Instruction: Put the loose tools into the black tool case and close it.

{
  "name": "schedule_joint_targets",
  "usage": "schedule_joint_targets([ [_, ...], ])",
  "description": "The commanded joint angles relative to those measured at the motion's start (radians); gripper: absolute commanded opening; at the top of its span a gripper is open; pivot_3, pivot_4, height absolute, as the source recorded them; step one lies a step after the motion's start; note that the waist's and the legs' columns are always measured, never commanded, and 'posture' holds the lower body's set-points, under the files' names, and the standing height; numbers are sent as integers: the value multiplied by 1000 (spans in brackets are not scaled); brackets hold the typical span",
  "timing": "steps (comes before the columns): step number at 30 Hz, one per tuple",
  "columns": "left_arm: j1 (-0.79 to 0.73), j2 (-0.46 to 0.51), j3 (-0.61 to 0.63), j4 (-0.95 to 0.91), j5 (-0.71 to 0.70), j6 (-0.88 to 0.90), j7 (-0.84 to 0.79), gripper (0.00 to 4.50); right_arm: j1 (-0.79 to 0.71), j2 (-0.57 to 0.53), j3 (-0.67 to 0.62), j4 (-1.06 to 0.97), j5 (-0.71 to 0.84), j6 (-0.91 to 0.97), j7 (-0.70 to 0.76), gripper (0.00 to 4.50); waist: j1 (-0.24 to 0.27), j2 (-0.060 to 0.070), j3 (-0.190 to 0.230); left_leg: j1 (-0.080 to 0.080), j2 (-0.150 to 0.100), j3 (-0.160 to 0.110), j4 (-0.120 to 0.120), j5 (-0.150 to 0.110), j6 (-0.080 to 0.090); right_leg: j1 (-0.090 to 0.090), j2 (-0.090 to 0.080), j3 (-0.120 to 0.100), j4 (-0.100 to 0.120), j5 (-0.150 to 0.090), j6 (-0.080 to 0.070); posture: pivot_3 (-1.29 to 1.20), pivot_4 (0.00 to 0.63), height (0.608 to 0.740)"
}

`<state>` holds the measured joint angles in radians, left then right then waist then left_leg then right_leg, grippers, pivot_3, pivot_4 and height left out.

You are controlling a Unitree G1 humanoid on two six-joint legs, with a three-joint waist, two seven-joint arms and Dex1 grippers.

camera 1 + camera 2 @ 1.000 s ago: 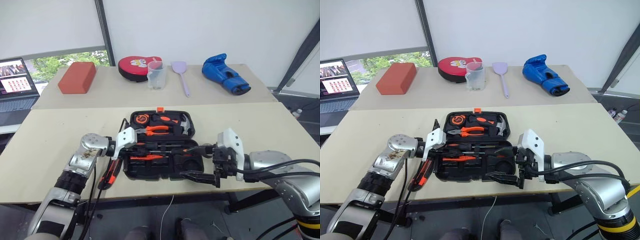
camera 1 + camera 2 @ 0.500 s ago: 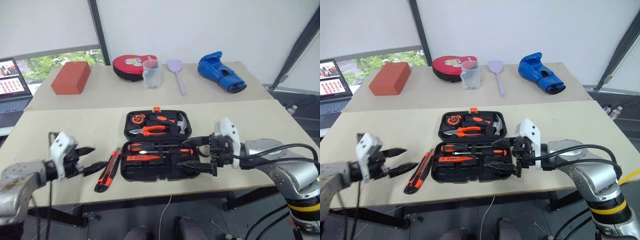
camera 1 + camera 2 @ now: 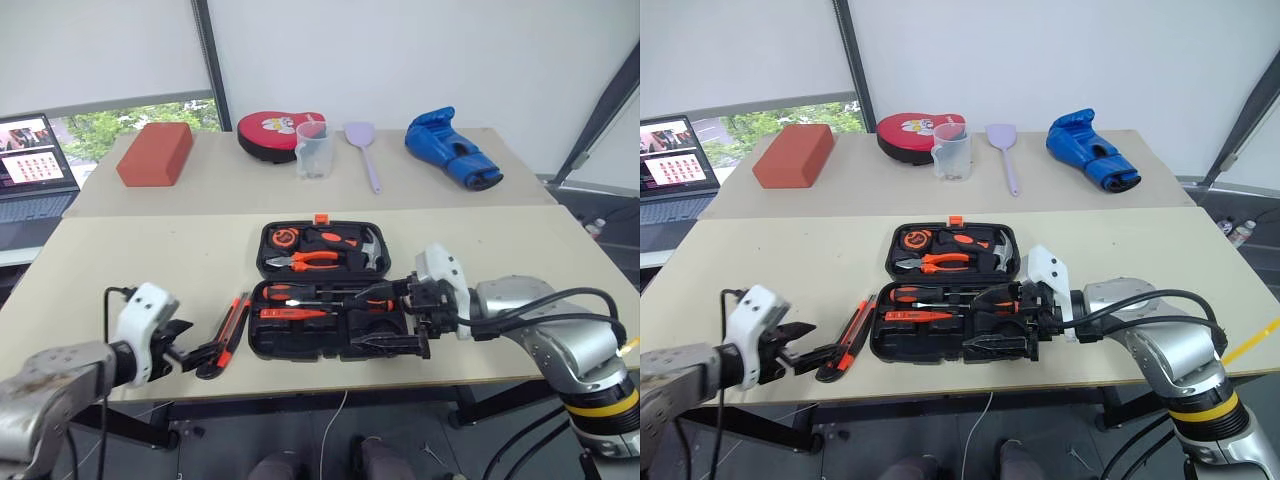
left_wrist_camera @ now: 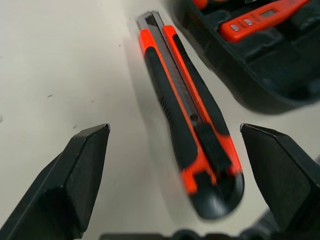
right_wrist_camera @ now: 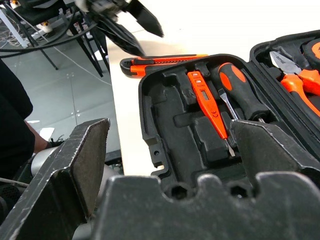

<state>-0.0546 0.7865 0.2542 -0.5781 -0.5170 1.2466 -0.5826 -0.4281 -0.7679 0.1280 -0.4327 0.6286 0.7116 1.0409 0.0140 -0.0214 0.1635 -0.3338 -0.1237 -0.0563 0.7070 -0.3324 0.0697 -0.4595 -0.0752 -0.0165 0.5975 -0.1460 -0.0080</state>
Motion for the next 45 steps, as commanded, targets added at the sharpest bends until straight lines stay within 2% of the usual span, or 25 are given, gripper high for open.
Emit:
schedule_joint_targets([
  [1, -70, -3, -84, 27, 34, 62, 74, 4467, 14, -4, -34, -54, 6, -13, -17, 4500, -2, 0, 0, 0, 0, 0, 0, 0, 0, 0, 0, 0, 0, 0, 0, 0, 150, 740],
  [7, -88, -13, -156, 59, 37, 55, 90, 4467, 48, -13, -58, -82, 15, 3, -44, 4500, -1, 1, -1, 3, 0, 0, -5, 1, -2, 0, 0, 1, -1, 0, 0, 0, 150, 740],
  [11, -102, -4, -160, 84, 31, 44, 80, 4467, 61, -17, -75, -96, 25, 11, -61, 4500, 2, 2, -1, 4, 0, 0, -5, 2, -3, 2, 0, 1, 0, 0, 0, 0, 150, 740],
  [15, -109, 30, -172, 125, 40, 9, 59, 3435, 67, -21, -86, -103, 24, 14, -70, 4500, -1, 2, -1, 5, 0, 0, -5, 2, -4, 2, 0, 2, 1, 0, 0, 0, 150, 740],
  [20, -148, 89, -120, 246, 59, -54, 23, 1628, 68, -23, -102, -107, 46, 39, -82, 4500, -1, 2, -1, 5, 0, 0, -7, 2, -4, 1, 0, 1, 1, 0, 0, 0, 150, 740],
  [25, -251, 186, -70, 406, 71, -275, -114, 1628, 90, -46, -133, -131, 98, 78, -77, 4500, -2, 1, 0, 5, 0, 0, -9, 3, -6, 0, 0, 1, 1, 0, -1, 0, 150, 740],
  [28, -309, 227, -90, 415, 54, -467, -293, 1628, 108, -60, -139, -140, 92, 69, -78, 4500, 0, 0, 0, 3, 0, 0, -9, 3, -6, -1, 0, 1, -1, 0, -1, 0, 150, 740],
  [31, -387, 237, -155, 375, -20, -541, -515, 1628, 131, -76, -136, -140, 63, 40, -71, 4500, 7, 0, 0, 1, -1, -1, -8, 3, -6, -1, -1, -3, -3, 0, -1, 0, 150, 740],
  [33, -419, 235, -223, 356, -17, -584, -614, 1628, 138, -78, -131, -139, 45, 24, -76, 4500, 2, 1, 0, 0, -2, 0, -8, 3, -6, -1, -2, -8, -4, 0, -1, 0, 150, 740],
  [37, -499, 158, -412, 357, 73, -697, -719, 1628, 119, -61, -125, -138, 48, 33, -94, 4500, -6, 0, 0, 1, -2, 0, -8, 3, -5, -1, -3, -9, -4, 0, -1, 0, 150, 740],
  [40, -584, 92, -546, 412, 135, -712, -784, 1628, 126, -56, -133, -154, 55, 43, -112, 4500, -4, 0, 0, -1, 0, 0, -6, 3, -6, -1, -3, -5, -4, 0, -3, 0, 150, 740],
  [45, -639, 52, -654, 475, 196, -713, -863, 1628, 162, -62, -154, -184, 64, 52, -138, 4500, -5, 0, 0, -1, 1, 0, -5, 4, -3, -1, -2, -3, -3, 1, -4, 0, 150, 740],
])
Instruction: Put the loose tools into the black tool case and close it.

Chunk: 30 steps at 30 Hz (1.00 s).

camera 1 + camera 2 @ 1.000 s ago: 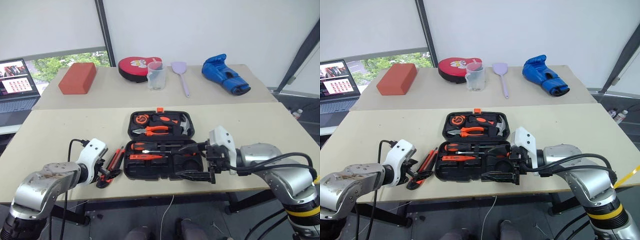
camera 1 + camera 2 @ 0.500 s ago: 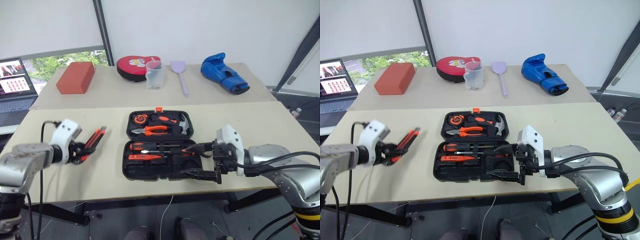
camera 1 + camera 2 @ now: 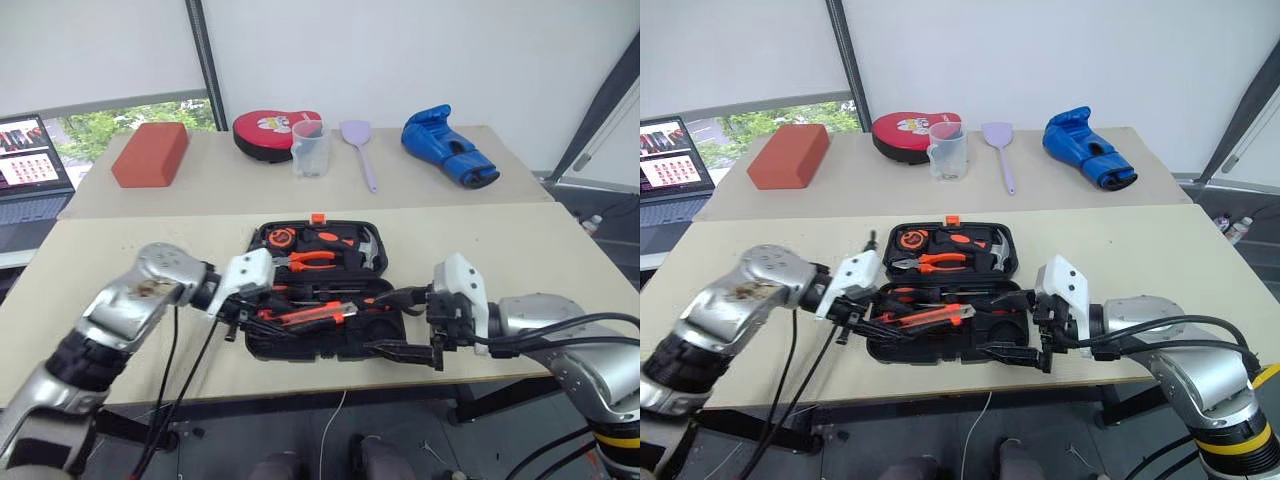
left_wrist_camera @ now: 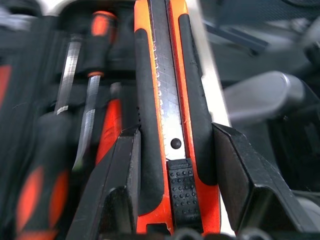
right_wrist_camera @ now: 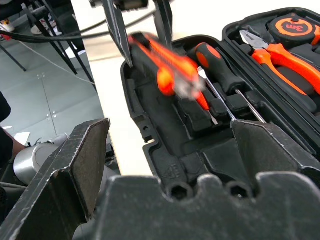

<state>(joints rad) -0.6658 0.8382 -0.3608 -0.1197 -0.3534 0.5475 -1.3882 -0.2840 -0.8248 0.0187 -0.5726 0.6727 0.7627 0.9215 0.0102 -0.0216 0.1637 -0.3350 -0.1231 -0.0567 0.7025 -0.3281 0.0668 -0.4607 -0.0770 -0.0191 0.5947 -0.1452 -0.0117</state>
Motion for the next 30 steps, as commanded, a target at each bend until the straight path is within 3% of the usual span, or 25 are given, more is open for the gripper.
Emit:
schedule_joint_targets([
  [1, -32, -8, -57, 31, 53, -24, -61, 1628, 26, -6, -50, -50, 24, 3, -25, 4500, 0, 0, 0, 0, 0, 0, 0, 2, 5, 0, 0, 0, 0, 0, 0, 0, 150, 740],
  [11, -71, -88, -98, 111, 109, -18, -92, 1628, 60, -2, -70, -75, 44, 13, -67, 4500, 3, 0, 0, -2, 0, 0, 1, 3, 7, -2, 0, 0, 0, 0, 0, 0, 150, 740],
  [12, -74, -89, -94, 110, 106, -15, -100, 2631, 62, -2, -69, -76, 44, 12, -69, 4500, 2, 0, 0, -2, 0, 0, 1, 3, 7, -2, 1, 0, 0, 0, 0, 0, 150, 740],
  [13, -75, -88, -90, 109, 104, -14, -108, 2839, 64, -2, -68, -77, 44, 12, -70, 4500, 2, 0, 0, -2, 0, 0, 1, 3, 7, -2, 1, 0, 0, 0, 0, 0, 150, 740],
  [17, -86, -81, -64, 99, 94, 0, -123, 4416, 73, -3, -65, -77, 41, 9, -69, 4500, 2, 0, 0, -2, 0, 0, 1, 3, 7, -2, 1, 0, 0, 0, 0, 0, 150, 740],
  [18, -87, -81, -58, 97, 88, 3, -125, 4476, 74, -3, -65, -77, 41, 8, -68, 4500, 2, 0, 0, -2, 0, 0, 1, 3, 7, -2, 1, 0, 0, 0, 0, 0, 150, 740],
  [22, -94, -101, -27, 108, 84, 5, -95, 4476, 72, -5, -58, -68, 33, 3, -62, 4500, 2, 0, 0, -2, 0, 0, 1, 3, 7, -2, 1, 1, 0, 0, 0, 0, 150, 740],
  [25, -88, -114, -14, 119, 88, -7, -79, 3683, 64, -7, -52, -62, 29, 2, -57, 4500, 2, 0, 0, -2, 0, 0, 1, 3, 7, -2, 1, 0, 0, 0, 0, 0, 150, 740],
  [30, -74, -123, -33, 122, 107, -30, -75, 1829, 67, -12, -50, -62, 22, -2, -49, 4500, 2, 0, 0, -2, 0, 0, 1, 3, 7, -2, 1, 0, 0, 0, 0, 0, 150, 740],
])
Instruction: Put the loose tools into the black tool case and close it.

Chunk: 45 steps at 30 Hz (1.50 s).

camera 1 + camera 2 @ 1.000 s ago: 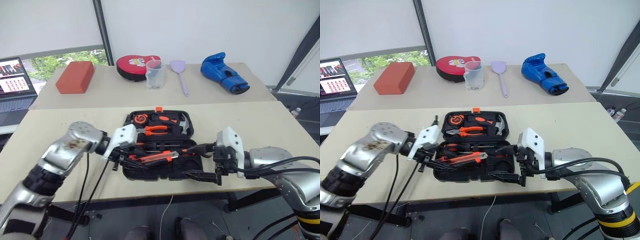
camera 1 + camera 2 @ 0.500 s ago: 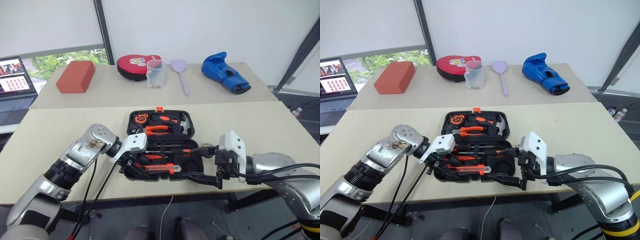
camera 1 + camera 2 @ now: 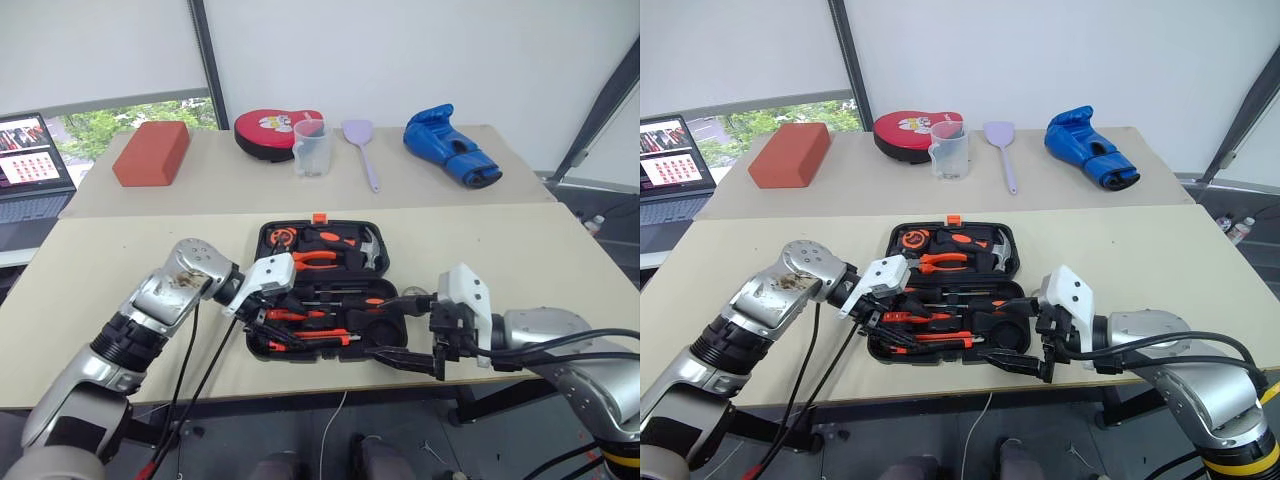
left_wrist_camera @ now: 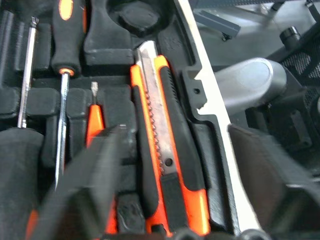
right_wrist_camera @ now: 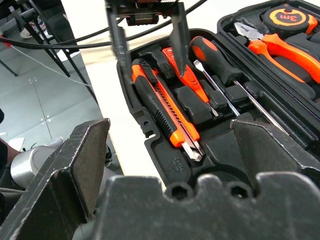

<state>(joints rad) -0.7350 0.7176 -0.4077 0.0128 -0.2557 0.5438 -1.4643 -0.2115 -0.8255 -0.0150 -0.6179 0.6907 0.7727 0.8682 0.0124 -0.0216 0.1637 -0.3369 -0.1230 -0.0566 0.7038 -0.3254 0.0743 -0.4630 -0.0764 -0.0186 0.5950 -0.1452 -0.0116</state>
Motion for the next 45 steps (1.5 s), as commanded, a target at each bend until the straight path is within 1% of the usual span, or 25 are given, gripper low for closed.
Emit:
schedule_joint_targets([
  [1, -5, -2, 8, -7, 16, -39, -3, 1363, -4, -13, -17, -17, 3, -13, 7, 4500, 0, 0, 0, 0, 0, 0, 0, 0, 0, 0, 0, 0, 0, 0, 0, 0, 150, 740],
  [4, 0, -1, -10, -1, 35, -70, -17, 209, 2, -17, -19, -18, 1, -15, 8, 4500, 0, 0, 0, 0, 0, 0, 0, 0, 0, 0, 0, 0, 0, 0, 0, 0, 150, 740],
  [5, 2, -2, -17, -3, 40, -73, -21, 44, 5, -17, -20, -19, 0, -15, 7, 4500, 0, 0, 0, 0, 0, 0, 0, 0, 0, 0, 0, 0, 0, 0, 0, 0, 150, 740],
  [8, 13, -2, -61, -2, 94, -107, -20, 44, 13, -15, -22, -23, 0, -15, 0, 4500, 0, 0, 0, 0, 0, 0, 0, 0, 0, 0, 0, 0, 0, 0, 0, 0, 150, 740],
  [12, 36, 7, -125, 21, 188, -212, -21, 44, 23, -5, -22, -27, -2, -15, -16, 4500, 1, 0, 0, 1, 0, 0, 0, 0, 0, 1, 0, 0, 0, 0, 0, 0, 150, 740],
  [18, 43, -5, -128, 48, 232, -252, -14, 44, 44, -7, -29, -28, -2, -19, -28, 4500, 0, 0, -1, 2, 0, 0, 0, -1, 1, 2, 0, 1, 0, 0, 0, 0, 150, 740],
  [21, 43, -8, -113, 50, 218, -244, -19, 44, 47, -10, -34, -24, -1, -21, -29, 4500, 0, 0, -1, 2, 0, 0, 0, -1, 1, 3, 0, 1, 0, 0, 0, 0, 150, 740],
  [28, -40, -61, -9, 94, 125, -146, -21, 44, 42, -13, -36, -20, 3, -17, -26, 4500, 4, 0, -1, 2, 0, 0, 2, -1, 1, 3, 0, 0, 0, 0, 1, 0, 150, 740],
  [31, -68, -51, 20, 77, 79, -100, -55, 44, 39, -12, -31, -16, 3, -16, -24, 4500, 3, 0, -1, 1, 0, 0, 3, -1, 1, 2, 1, 0, 0, 0, 1, 0, 150, 740],
  [34, -55, -25, 11, 38, 64, -97, -97, 44, 29, -7, -25, -12, 2, -14, -27, 4500, 0, 0, -1, 0, 0, 0, 3, -1, 2, 2, 1, 0, 0, 0, 1, 0, 150, 740],
  [39, -9, -12, -43, 25, 133, -178, -98, 44, 24, -3, -22, -9, 1, -13, -32, 4500, 0, 0, -1, 0, 0, 0, 3, -1, 2, 2, 1, 0, 0, 0, 1, 0, 150, 740],
  [45, 38, 3, -118, 94, 260, -364, -78, 44, 30, -3, -27, -11, 4, -8, -39, 4500, 1, 0, -1, 1, 0, 0, 3, -1, 2, 3, 0, 1, 0, 0, 1, 0, 150, 740],
])
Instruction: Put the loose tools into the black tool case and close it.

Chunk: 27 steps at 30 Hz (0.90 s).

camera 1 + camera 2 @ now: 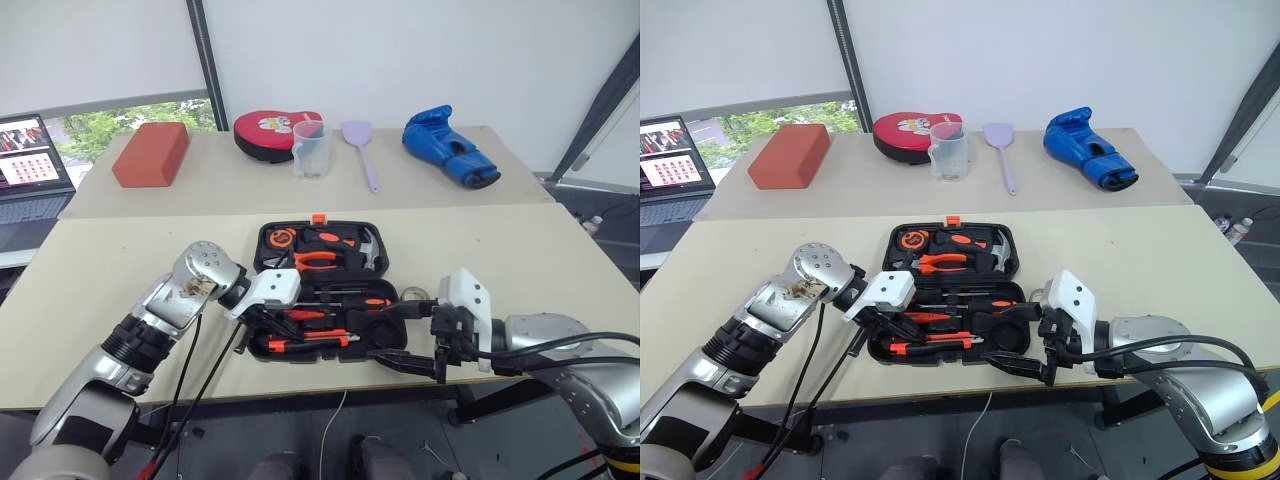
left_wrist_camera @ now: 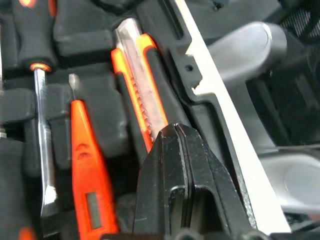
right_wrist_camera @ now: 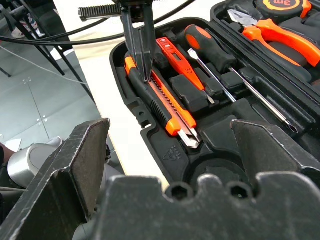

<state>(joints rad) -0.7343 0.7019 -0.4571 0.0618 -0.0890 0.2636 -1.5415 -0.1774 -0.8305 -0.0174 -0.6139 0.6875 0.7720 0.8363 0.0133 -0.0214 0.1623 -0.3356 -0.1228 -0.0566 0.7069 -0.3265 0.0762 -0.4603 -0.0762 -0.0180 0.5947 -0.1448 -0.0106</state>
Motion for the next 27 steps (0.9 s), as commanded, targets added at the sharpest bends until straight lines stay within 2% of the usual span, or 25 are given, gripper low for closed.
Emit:
schedule_joint_targets([
  [1, 40, 20, -74, 54, 104, -102, 0, 44, -4, 2, -24, -16, 7, -8, -9, 4500, 0, 0, 0, 0, 0, 0, 0, 0, 0, 0, 0, 0, 0, 0, 0, 0, 150, 740],
  [9, 38, -10, -67, 106, 130, -149, 27, 44, 10, 6, -35, -21, 17, -2, -28, 4500, 3, 2, -2, 2, 0, 0, 0, -1, 1, 3, 0, 1, 0, 0, 1, 0, 150, 740],
  [11, 33, -12, -45, 98, 105, -128, 26, 44, 14, 0, -37, -19, 12, -6, -25, 4500, 4, 2, -2, 2, 0, 0, 0, -1, 1, 3, 0, 1, 0, 1, 1, 0, 150, 740],
  [12, 25, -14, -10, 81, 56, -56, 19, 44, 15, -14, -43, -12, 6, -8, -18, 4500, 3, 2, -2, 2, 0, 0, 0, -1, 1, 3, 0, 1, 0, 1, 2, 0, 150, 740],
  [15, 9, -14, 126, 20, -117, 103, 6, 679, 20, -72, -82, 21, -1, -3, 18, 4500, 1, 2, -2, 0, 0, 0, 1, -1, 1, 1, 0, 1, 1, 1, 2, 0, 150, 740],
  [17, 9, -11, 226, -25, -214, 171, 30, 1561, 27, -130, -113, 70, -15, -18, 66, 4500, 0, 2, -2, -2, 0, 0, 4, -1, 2, -1, 1, 1, 3, 1, 2, 0, 150, 740],
  [18, 10, -12, 273, -44, -256, 197, 48, 1762, 31, -163, -119, 100, -38, -42, 95, 4500, 0, 2, -1, -2, 0, 0, 4, -1, 2, -1, 1, 1, 2, 1, 2, 0, 150, 740],
  [20, 8, -10, 338, -71, -313, 248, 81, 2574, 17, -216, -104, 173, -95, -97, 148, 4500, -1, 2, -1, -2, 0, 0, 4, -1, 2, -2, 1, 0, 1, 1, 2, 0, 150, 740],
  [25, 19, 15, 367, -124, -391, 356, 82, 4408, -117, -227, 37, 388, -262, -245, 233, 4500, -5, 2, -1, -1, 0, 1, 4, -1, 2, 0, 1, 0, 0, 1, 2, 0, 150, 740],
  [27, 42, 28, 348, -153, -372, 332, 87, 4472, -191, -188, 99, 471, -328, -300, 248, 4500, -7, 2, -1, -1, 0, 1, 4, -1, 2, 0, 1, 0, 1, 1, 2, 0, 150, 740],
])
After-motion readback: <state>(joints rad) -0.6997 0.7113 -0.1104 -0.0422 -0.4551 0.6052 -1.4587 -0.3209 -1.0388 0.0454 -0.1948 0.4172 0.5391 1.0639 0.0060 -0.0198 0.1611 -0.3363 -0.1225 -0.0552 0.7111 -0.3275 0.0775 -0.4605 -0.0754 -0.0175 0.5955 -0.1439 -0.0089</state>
